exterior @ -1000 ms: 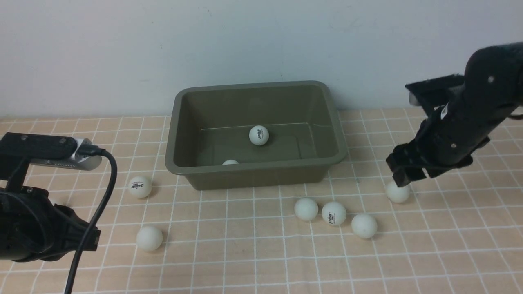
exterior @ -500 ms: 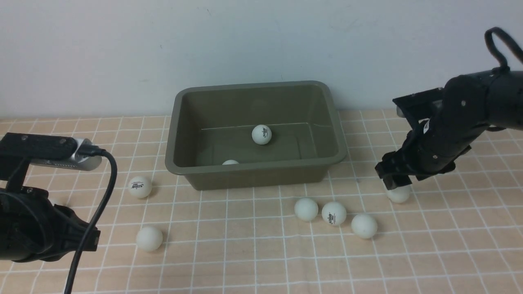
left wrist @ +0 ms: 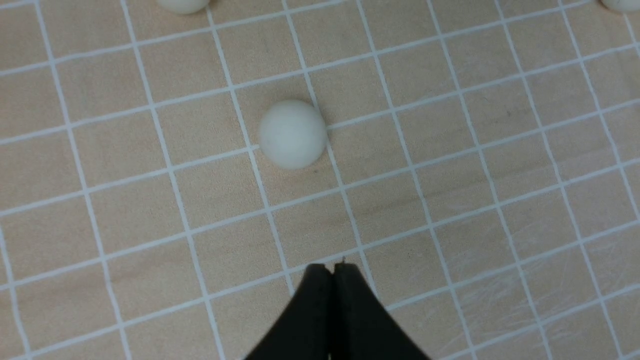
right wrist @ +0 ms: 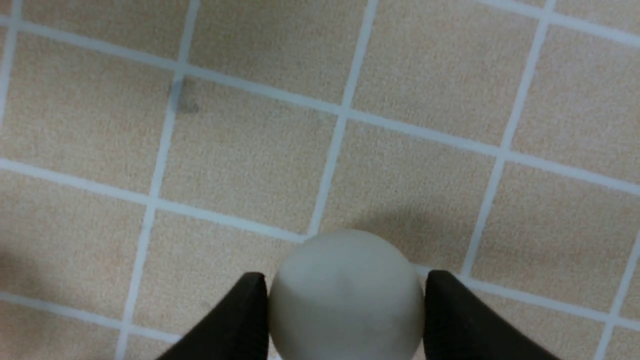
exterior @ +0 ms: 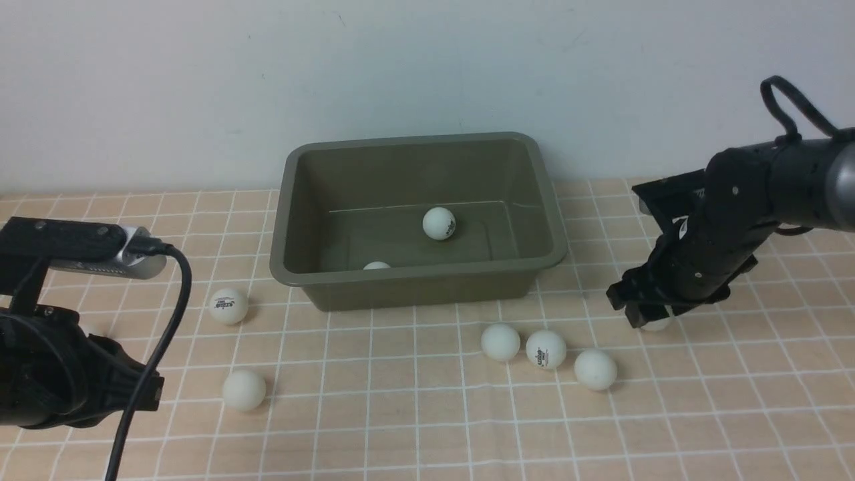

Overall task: Put the table tennis balls into the box on the light coffee tablecloth.
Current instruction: 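Reach for and grasp a ping pong ball on the table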

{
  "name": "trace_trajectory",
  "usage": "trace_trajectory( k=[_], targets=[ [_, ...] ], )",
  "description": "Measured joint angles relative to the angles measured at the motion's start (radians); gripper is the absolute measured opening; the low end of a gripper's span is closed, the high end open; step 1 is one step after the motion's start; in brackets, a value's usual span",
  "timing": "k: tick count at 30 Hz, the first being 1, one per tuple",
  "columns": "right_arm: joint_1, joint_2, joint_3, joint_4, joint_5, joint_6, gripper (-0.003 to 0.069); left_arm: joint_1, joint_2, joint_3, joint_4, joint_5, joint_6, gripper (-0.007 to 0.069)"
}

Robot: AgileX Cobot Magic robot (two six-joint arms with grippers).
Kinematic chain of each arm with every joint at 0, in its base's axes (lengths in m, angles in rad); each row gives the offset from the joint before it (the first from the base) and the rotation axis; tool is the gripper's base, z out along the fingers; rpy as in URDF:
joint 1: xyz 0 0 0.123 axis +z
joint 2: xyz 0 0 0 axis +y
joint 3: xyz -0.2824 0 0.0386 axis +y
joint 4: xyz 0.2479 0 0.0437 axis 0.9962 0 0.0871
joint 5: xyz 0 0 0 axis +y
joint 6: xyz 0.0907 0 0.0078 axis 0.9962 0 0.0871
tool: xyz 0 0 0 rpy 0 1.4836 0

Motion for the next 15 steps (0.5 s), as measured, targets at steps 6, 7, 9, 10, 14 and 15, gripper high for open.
trace_trajectory(
  k=[6, 7, 9, 10, 14, 15],
  targets=[
    [0.0, 0.0, -0.119, 0.0, 0.106, 0.0, 0.036, 0.0, 0.0, 0.0, 0.0, 0.0, 0.001, -0.0068],
    [0.0, 0.0, -0.148, 0.0, 0.124, 0.0, 0.036, 0.0, 0.0, 0.0, 0.0, 0.0, 0.001, -0.0068],
    [0.0, 0.0, -0.244, 0.03, 0.187, 0.0, 0.036, 0.0, 0.0, 0.0, 0.0, 0.0, 0.002, -0.0068],
    [0.0, 0.0, -0.291, 0.054, 0.215, -0.006, 0.036, 0.0, 0.0, 0.0, 0.0, 0.0, 0.002, -0.0068],
    [0.012, 0.0, -0.452, 0.189, 0.273, -0.072, 0.036, 0.0, 0.0, 0.0, 0.0, -0.004, 0.002, -0.0068],
    [0.022, 0.001, -0.491, 0.227, 0.277, -0.088, 0.036, 0.0, 0.0, 0.0, 0.0, -0.006, 0.002, -0.0068]
  ],
)
